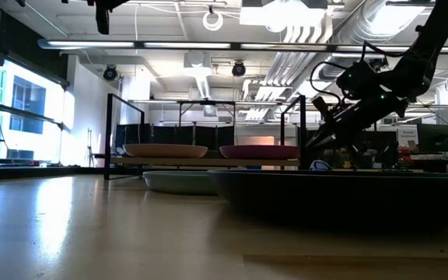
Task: Place and stack plates onto a shelf
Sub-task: Adjust the purple plate
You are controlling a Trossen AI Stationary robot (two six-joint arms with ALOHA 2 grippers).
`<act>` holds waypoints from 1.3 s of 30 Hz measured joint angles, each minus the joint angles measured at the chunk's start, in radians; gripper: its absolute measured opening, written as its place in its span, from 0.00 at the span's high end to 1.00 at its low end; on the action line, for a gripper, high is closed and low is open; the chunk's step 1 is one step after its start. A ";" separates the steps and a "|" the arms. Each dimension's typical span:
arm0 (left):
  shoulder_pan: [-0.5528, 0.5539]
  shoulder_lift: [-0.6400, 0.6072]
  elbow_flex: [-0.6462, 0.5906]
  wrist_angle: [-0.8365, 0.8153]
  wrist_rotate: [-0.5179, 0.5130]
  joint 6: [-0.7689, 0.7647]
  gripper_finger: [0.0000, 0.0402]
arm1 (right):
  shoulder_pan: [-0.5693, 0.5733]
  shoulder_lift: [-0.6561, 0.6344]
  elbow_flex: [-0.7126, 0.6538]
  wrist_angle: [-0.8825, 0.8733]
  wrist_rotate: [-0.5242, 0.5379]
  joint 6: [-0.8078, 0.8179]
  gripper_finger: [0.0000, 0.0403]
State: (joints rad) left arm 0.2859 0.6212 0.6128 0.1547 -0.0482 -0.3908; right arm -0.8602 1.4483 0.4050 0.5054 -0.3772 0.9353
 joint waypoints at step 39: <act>0.001 0.000 0.000 -0.001 -0.014 0.027 1.00 | 0.083 -0.001 0.000 0.091 0.078 0.025 1.00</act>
State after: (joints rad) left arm 0.2867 0.6212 0.6132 0.1535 -0.0620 -0.3637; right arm -0.7768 1.4477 0.4053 0.5961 -0.2996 0.9607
